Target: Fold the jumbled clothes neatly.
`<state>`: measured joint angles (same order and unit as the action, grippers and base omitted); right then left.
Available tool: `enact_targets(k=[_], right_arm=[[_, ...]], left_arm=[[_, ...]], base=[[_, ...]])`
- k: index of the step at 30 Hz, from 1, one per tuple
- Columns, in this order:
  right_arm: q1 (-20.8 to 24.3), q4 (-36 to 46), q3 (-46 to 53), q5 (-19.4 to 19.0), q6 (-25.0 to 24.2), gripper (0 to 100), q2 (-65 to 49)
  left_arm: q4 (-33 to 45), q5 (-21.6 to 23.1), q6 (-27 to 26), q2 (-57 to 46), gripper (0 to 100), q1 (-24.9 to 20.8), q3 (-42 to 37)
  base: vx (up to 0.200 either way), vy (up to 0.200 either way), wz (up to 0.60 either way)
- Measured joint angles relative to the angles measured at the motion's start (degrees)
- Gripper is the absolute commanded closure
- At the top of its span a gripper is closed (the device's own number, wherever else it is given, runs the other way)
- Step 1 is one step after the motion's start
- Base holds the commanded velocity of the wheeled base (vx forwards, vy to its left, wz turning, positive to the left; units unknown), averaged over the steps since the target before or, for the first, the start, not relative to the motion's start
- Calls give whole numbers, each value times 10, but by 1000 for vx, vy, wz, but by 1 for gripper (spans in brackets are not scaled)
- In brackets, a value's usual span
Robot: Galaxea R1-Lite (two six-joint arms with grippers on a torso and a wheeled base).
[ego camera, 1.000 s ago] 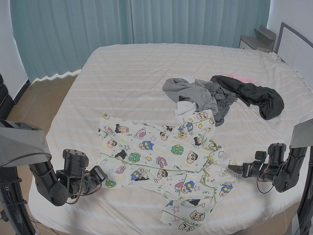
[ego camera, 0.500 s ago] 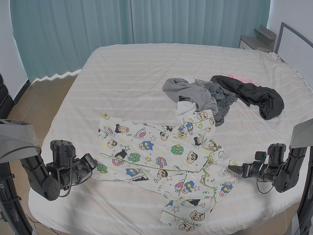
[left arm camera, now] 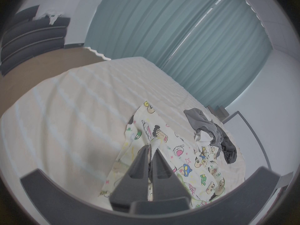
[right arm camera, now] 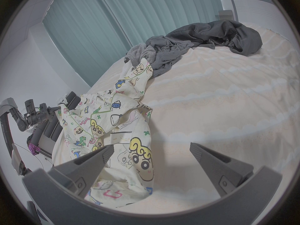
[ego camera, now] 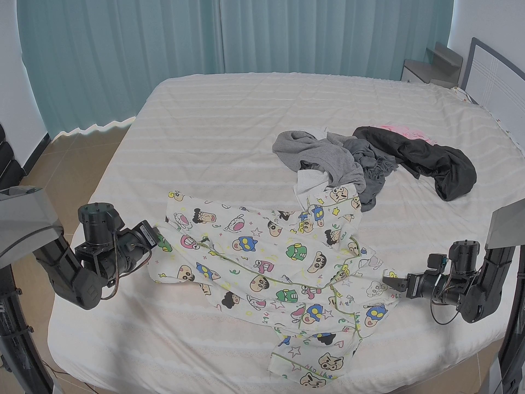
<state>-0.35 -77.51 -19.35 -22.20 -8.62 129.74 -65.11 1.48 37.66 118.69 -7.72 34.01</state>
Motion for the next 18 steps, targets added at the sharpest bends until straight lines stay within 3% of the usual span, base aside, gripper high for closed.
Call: enact_targets(k=[6,18], right_arm=[[0,0,0,0,0,0,0],[0,0,-1,0,0,0,0]], left_arm=[[19,0,-42,25,100,1,64],[119,-5,-73,58,100,-1,222]], base=[[0,0,0],[0,0,0]])
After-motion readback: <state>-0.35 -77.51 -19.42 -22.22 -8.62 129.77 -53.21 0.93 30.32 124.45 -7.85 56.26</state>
